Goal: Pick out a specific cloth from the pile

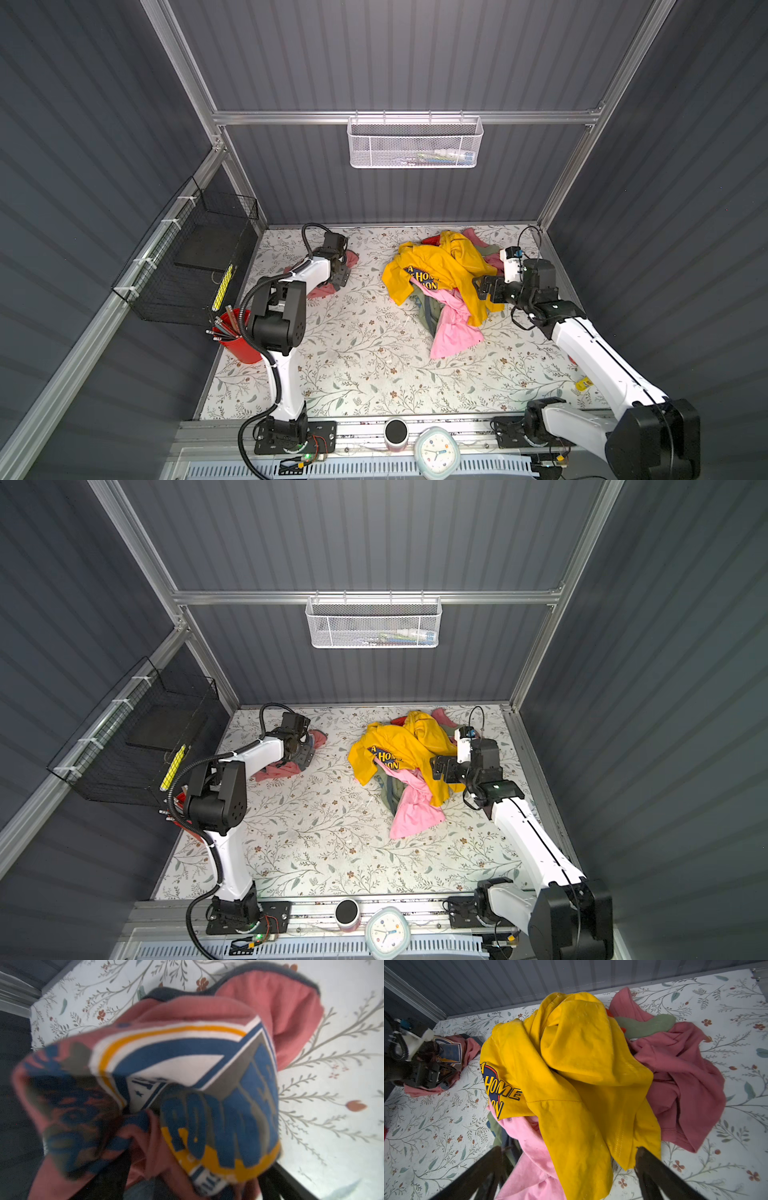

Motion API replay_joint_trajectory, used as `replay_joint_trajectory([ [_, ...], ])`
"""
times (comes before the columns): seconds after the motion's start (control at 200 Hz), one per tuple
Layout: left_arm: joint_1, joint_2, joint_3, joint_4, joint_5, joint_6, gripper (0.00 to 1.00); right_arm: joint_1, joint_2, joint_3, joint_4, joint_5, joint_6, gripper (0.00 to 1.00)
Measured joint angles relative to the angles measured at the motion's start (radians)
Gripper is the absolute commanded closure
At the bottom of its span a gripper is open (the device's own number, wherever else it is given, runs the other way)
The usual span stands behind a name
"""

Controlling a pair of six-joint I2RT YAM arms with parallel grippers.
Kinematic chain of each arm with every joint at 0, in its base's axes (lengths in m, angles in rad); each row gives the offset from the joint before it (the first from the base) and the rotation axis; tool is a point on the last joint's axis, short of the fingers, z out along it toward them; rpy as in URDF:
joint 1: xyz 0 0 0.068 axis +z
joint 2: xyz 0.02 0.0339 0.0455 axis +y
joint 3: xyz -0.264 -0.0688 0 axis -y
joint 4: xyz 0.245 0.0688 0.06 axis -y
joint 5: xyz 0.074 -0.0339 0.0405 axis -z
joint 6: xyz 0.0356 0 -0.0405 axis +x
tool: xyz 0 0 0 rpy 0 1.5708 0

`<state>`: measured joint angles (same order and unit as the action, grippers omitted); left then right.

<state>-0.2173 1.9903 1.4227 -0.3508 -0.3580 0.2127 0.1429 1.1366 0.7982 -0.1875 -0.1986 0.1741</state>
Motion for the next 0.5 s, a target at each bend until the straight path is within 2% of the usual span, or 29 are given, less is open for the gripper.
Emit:
replay_joint_trajectory([
  [0.265, -0.006, -0.235, -0.146, 0.049, 0.0, -0.069, 0.0, -0.02, -0.069, -0.018, 0.034, 0.05, -0.07, 0.01],
  [0.5, -0.026, -0.524, -0.375, 0.144, -0.004, -0.145, 0.0, -0.053, -0.214, -0.216, 0.188, 0.119, -0.101, 0.01],
])
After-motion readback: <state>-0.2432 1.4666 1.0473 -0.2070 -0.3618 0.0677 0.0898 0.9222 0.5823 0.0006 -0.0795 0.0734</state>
